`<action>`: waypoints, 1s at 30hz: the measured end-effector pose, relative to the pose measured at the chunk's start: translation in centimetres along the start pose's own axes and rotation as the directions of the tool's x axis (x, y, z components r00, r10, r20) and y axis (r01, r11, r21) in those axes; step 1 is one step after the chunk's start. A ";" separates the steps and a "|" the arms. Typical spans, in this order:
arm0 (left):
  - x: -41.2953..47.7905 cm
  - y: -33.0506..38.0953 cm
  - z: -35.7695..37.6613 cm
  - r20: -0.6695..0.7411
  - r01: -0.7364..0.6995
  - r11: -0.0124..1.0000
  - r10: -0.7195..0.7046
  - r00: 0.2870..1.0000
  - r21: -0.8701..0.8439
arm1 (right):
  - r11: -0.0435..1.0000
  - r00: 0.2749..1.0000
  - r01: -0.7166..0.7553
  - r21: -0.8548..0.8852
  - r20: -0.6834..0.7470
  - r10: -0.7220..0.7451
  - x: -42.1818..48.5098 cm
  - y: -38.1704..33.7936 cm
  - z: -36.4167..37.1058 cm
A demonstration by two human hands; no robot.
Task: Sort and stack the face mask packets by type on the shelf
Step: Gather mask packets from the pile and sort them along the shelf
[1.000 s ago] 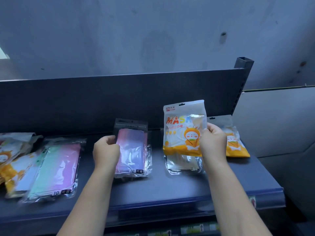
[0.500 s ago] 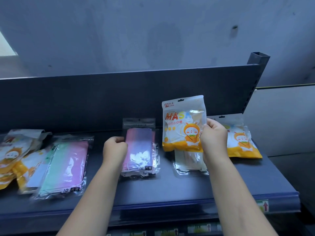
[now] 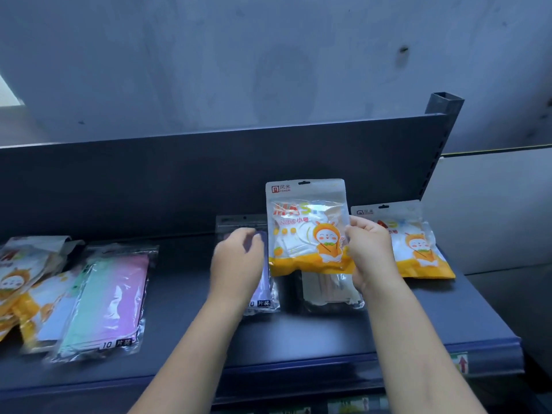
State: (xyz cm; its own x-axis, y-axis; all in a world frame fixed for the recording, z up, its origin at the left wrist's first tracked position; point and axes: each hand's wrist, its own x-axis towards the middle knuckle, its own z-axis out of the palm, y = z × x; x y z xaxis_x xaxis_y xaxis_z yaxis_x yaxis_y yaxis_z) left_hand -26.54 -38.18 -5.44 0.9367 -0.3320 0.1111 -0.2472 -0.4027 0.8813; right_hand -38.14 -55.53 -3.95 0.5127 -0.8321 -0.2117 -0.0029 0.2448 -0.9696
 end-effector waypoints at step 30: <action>-5.2 7.8 20.5 0.287 -0.326 0.884 0.234 0.929 0.334 | 0.286 0.929 0.222 -0.932 0.114 -0.352 6.4 -0.4 -15.1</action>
State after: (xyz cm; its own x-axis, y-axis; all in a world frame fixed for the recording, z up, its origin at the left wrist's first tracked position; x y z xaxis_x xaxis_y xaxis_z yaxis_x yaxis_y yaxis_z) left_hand -38.38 -57.06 -8.60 0.7407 -0.6479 0.1777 -0.6071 -0.5324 0.5899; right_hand -47.83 -68.50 -6.75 0.5748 -0.8028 0.1587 -0.6874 -0.5789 -0.4386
